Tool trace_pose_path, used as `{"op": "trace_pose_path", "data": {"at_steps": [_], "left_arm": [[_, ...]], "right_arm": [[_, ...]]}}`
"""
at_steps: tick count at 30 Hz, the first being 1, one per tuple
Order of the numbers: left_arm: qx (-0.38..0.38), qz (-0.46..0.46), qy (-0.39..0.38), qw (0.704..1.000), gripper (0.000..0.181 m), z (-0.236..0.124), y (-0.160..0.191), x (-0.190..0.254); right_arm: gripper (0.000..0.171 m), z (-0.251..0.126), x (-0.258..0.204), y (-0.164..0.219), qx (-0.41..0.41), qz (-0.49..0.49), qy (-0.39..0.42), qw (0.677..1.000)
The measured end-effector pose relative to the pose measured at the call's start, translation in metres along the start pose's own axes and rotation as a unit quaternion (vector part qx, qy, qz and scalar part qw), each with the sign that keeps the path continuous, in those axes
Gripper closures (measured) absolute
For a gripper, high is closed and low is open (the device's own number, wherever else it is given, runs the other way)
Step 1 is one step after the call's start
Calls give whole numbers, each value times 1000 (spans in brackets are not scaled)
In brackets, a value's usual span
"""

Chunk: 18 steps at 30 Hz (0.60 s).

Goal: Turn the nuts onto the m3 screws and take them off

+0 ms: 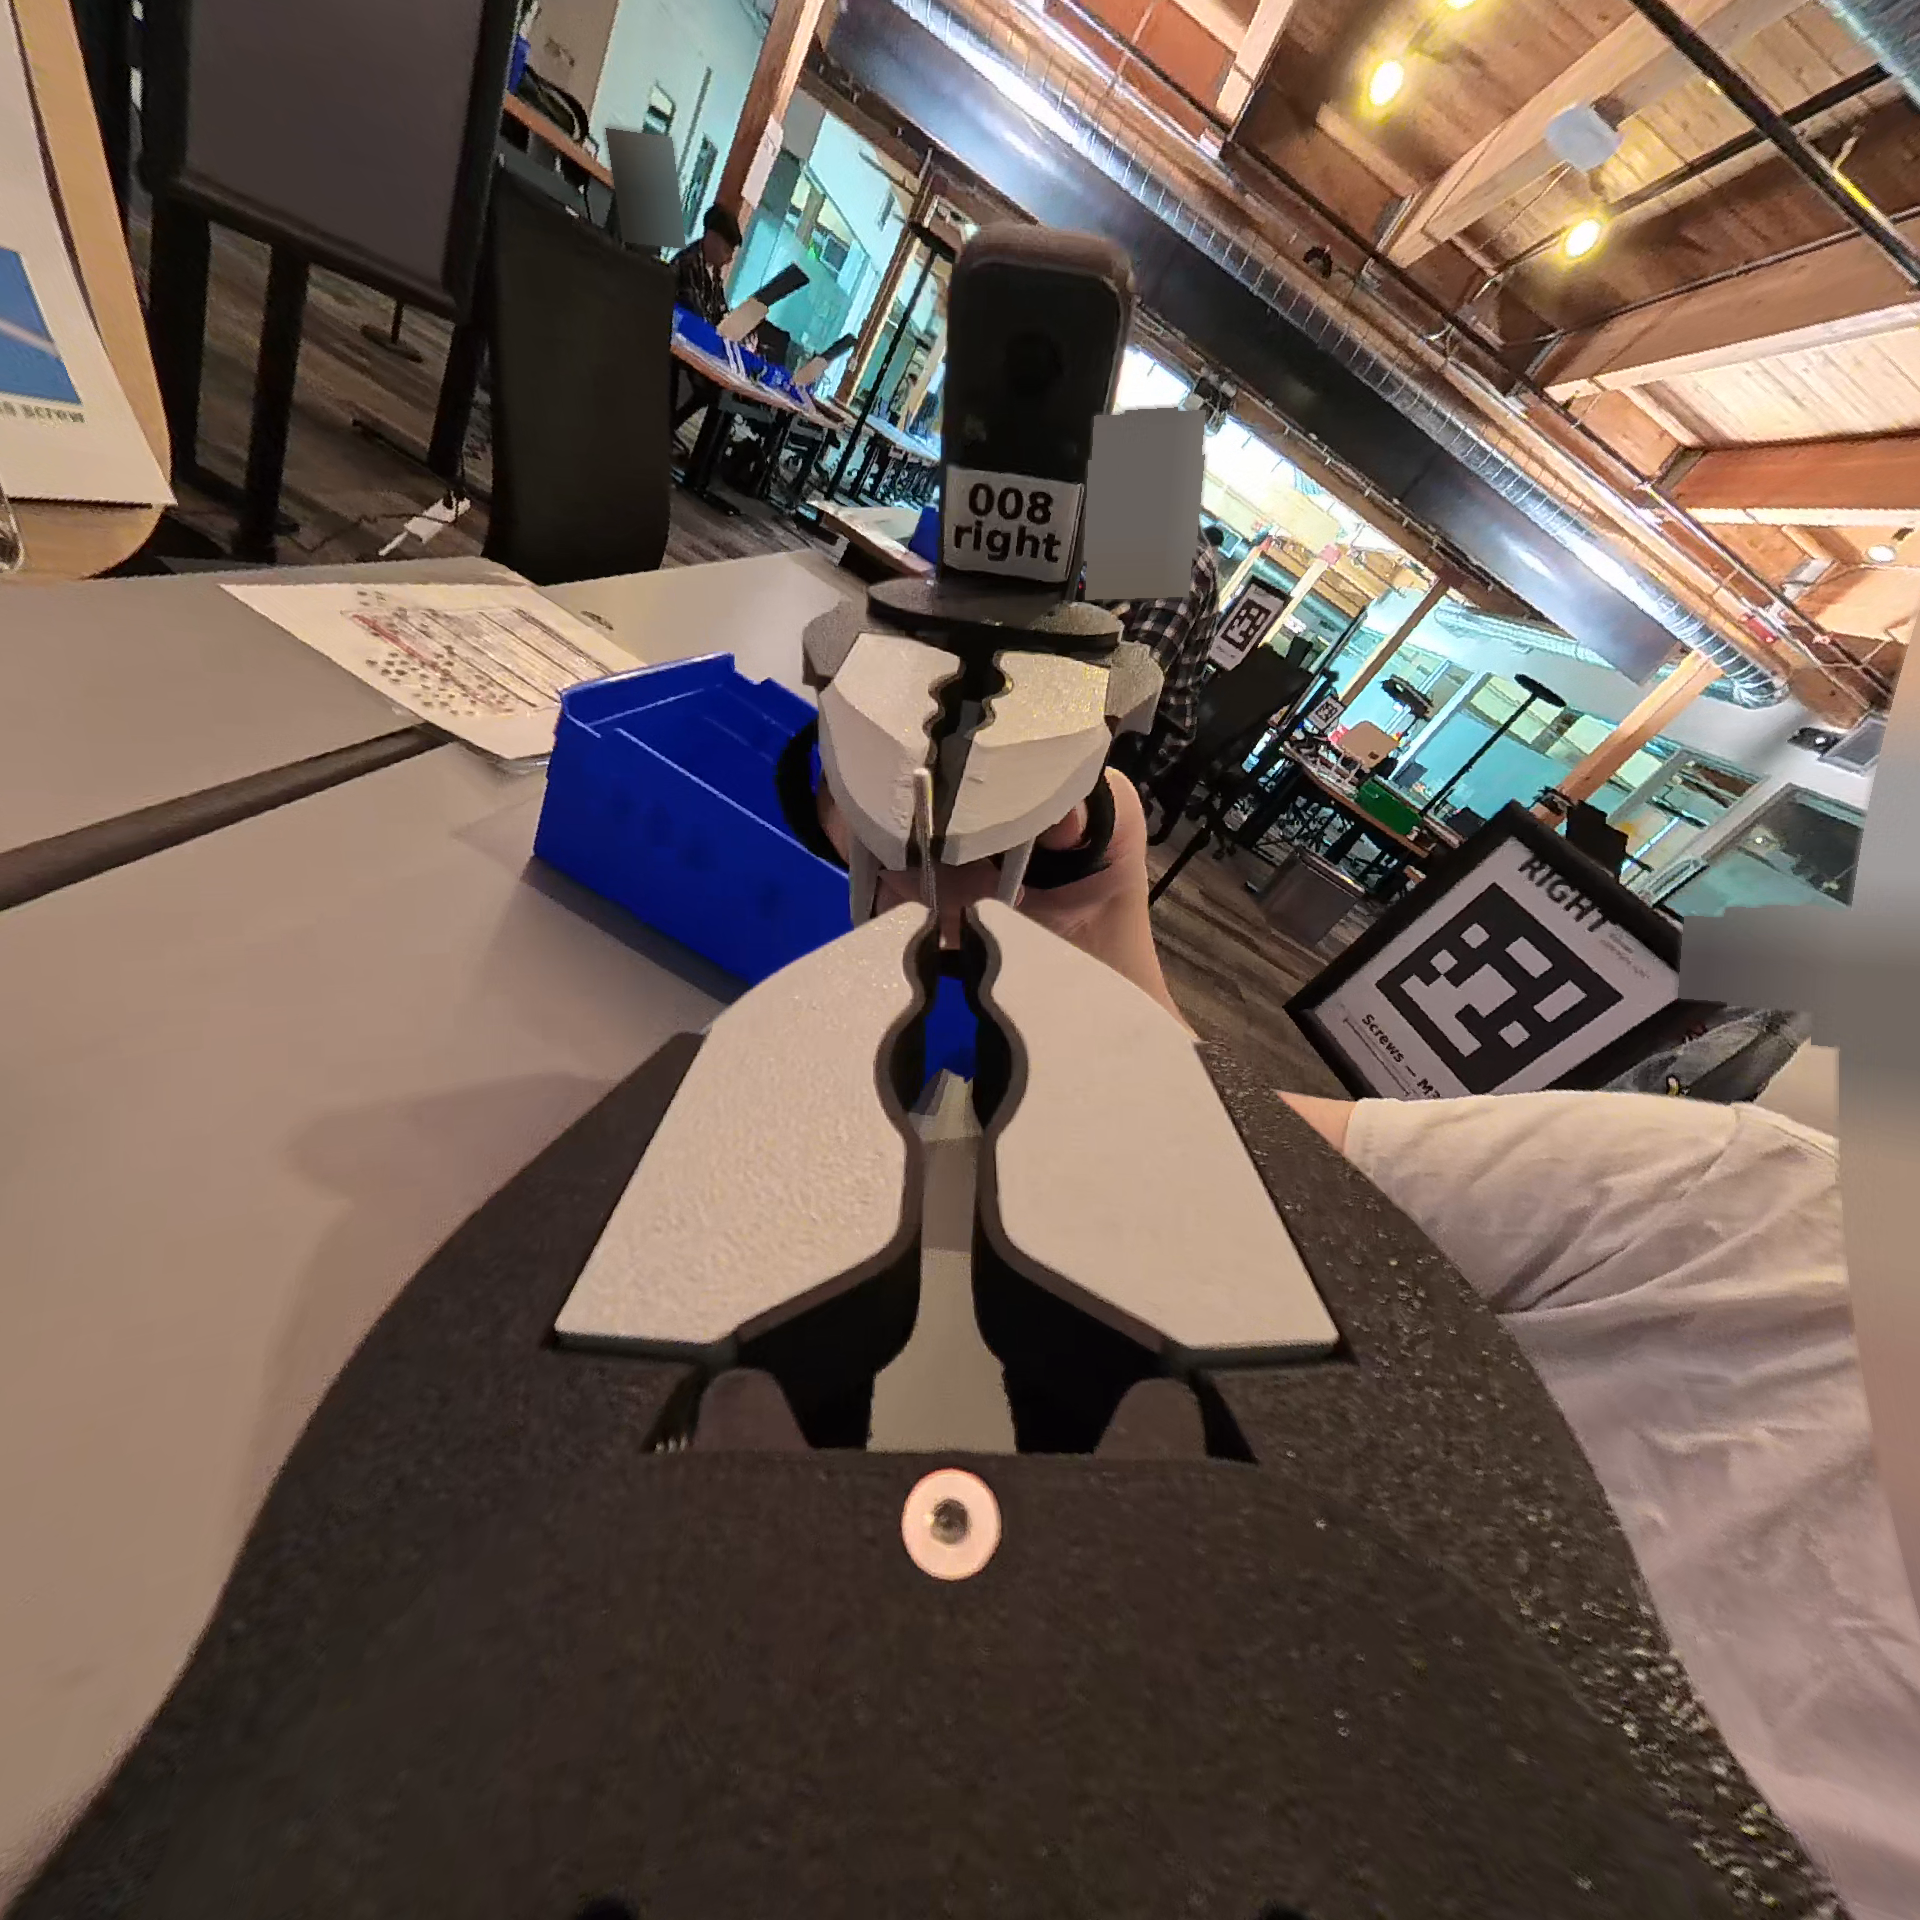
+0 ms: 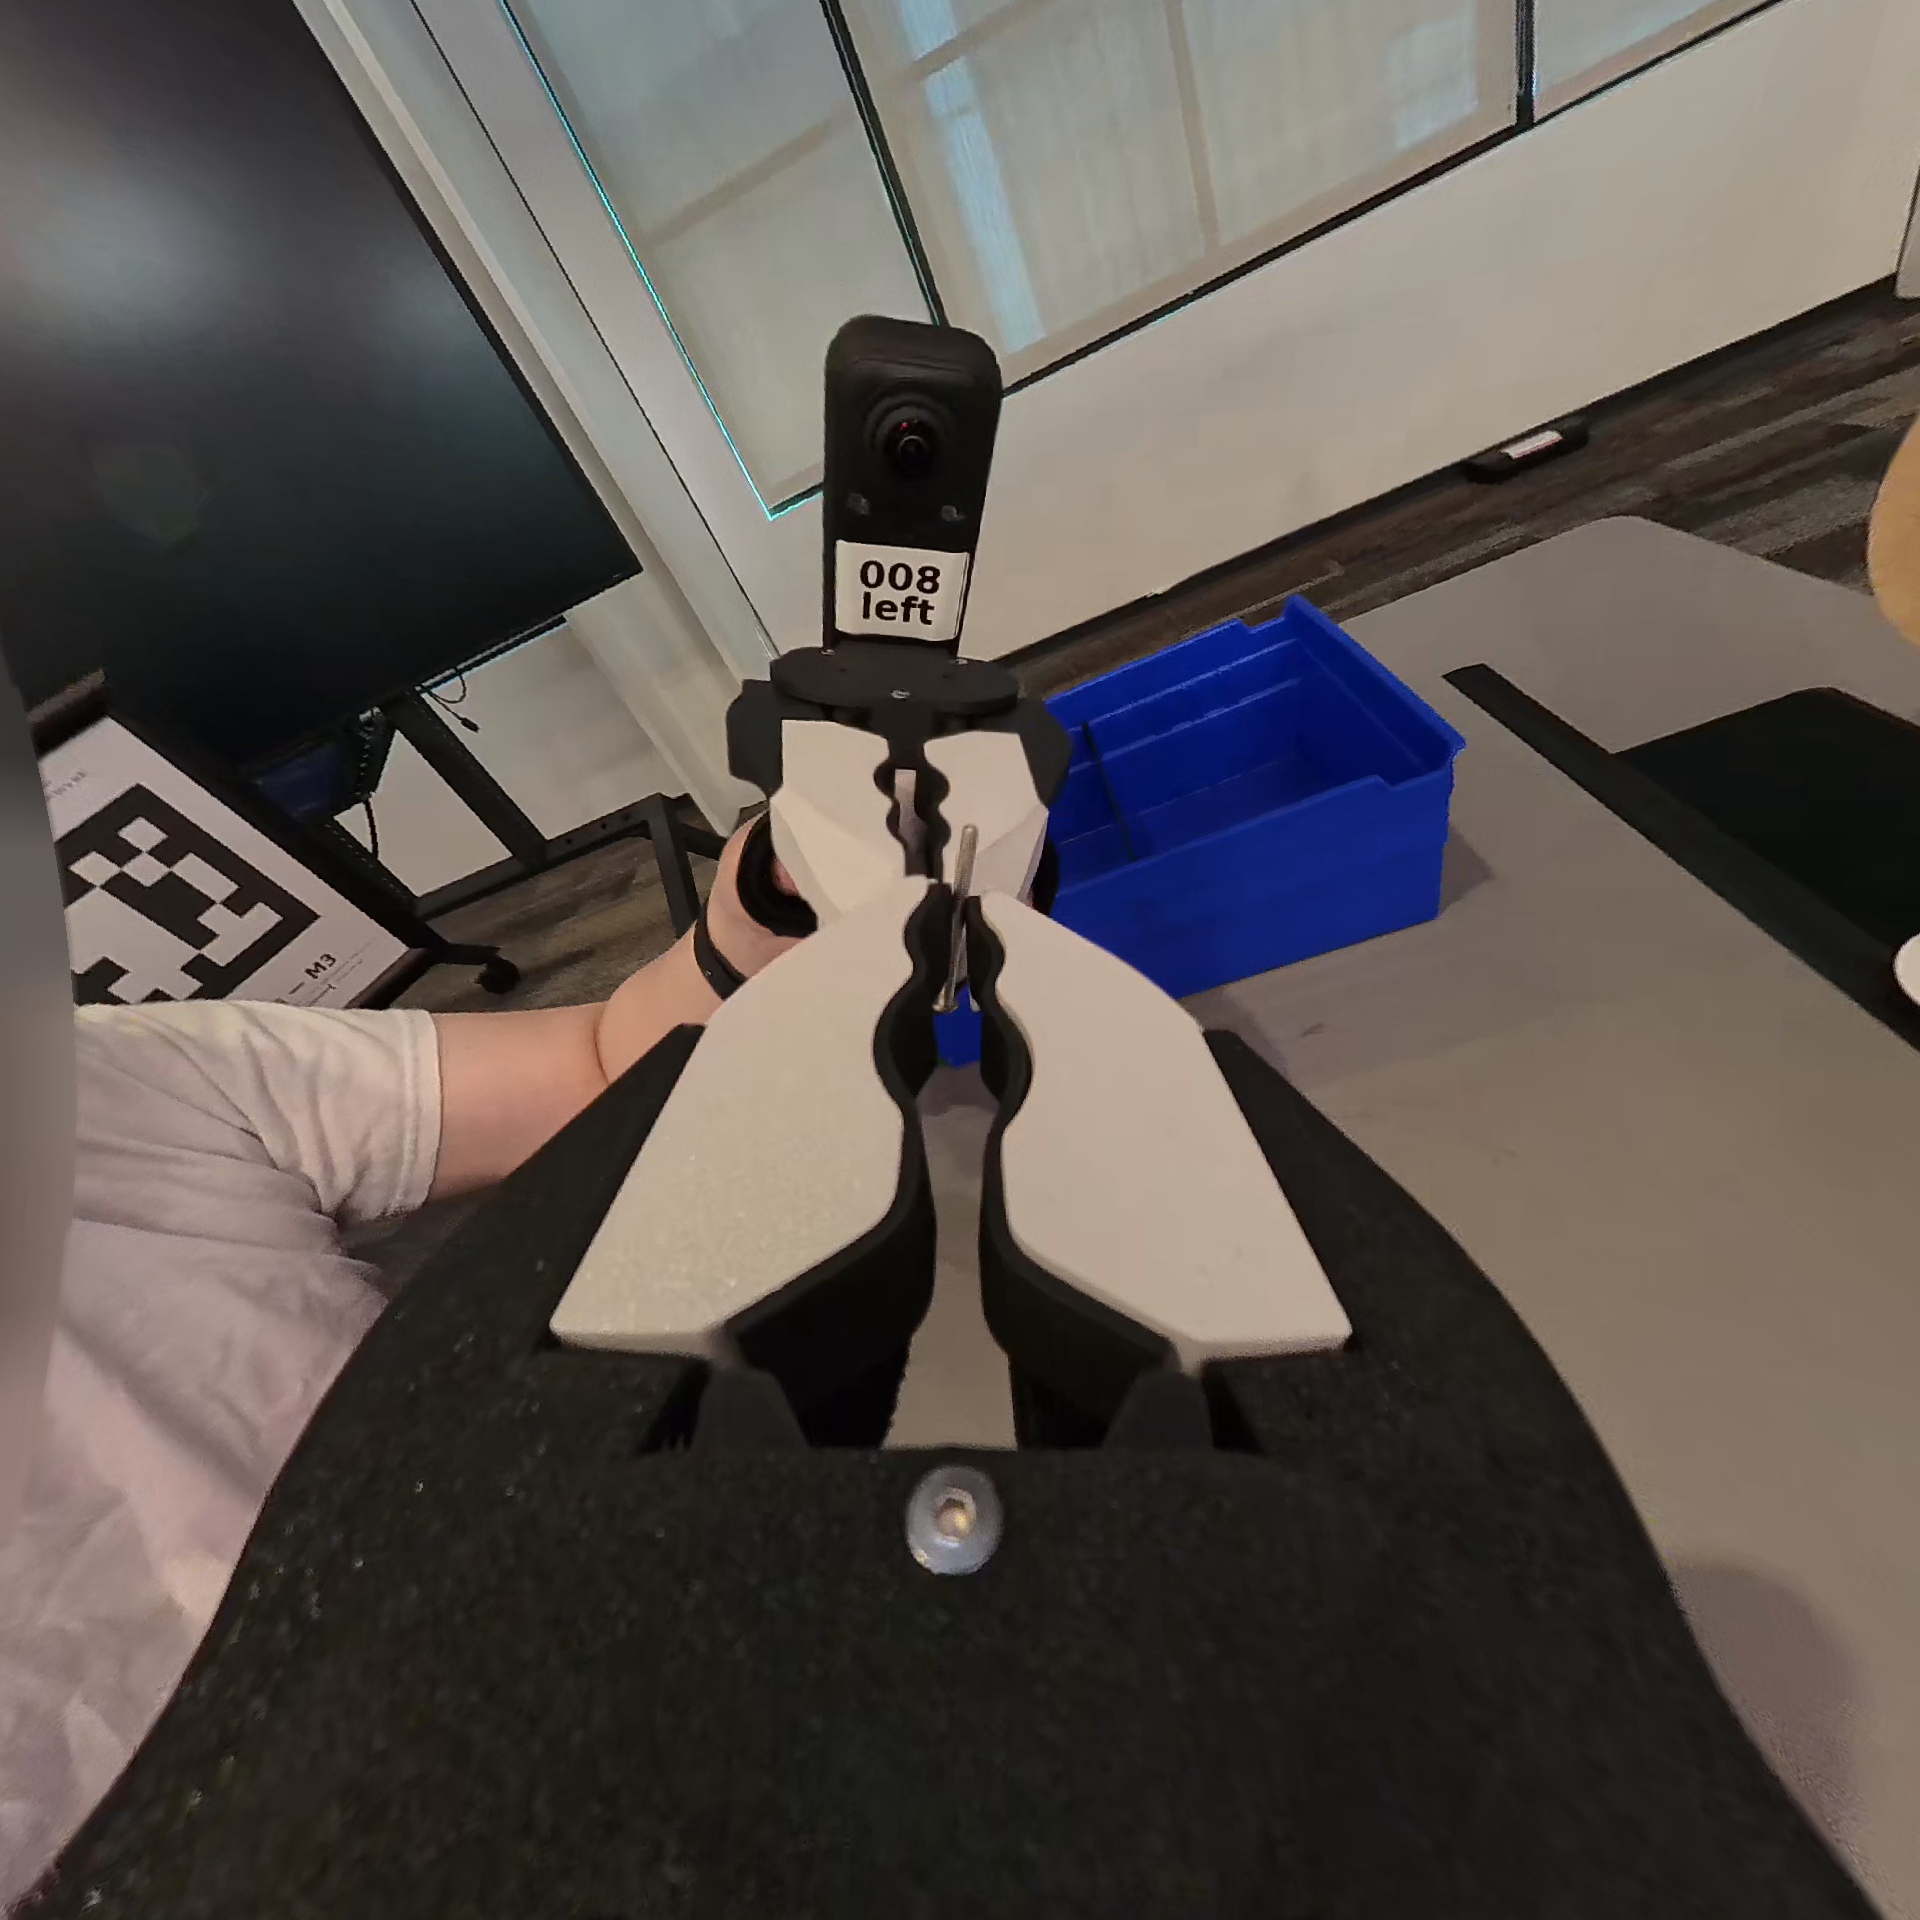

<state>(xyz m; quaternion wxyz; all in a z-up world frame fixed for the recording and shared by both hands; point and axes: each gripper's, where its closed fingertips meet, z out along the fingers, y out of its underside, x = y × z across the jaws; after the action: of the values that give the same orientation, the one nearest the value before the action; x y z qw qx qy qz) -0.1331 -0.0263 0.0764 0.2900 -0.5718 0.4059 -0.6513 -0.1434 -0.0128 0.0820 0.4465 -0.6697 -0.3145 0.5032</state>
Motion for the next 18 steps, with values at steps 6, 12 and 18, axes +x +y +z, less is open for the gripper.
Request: {"op": "trace_pose_path", "data": {"at_steps": [6,12,18], "left_arm": [[-9,-6,-6,1000,181,1,5,-8],[-10,15,-33,999,172,0,5,-15],[-1,-6,-22,1000,166,6,8,-17]], "right_arm": [[169,4,6,5,3,28,-21,999],[169,2,9,4,7,28,-18,999],[169,7,7,5,13,43,-30,999]]}}
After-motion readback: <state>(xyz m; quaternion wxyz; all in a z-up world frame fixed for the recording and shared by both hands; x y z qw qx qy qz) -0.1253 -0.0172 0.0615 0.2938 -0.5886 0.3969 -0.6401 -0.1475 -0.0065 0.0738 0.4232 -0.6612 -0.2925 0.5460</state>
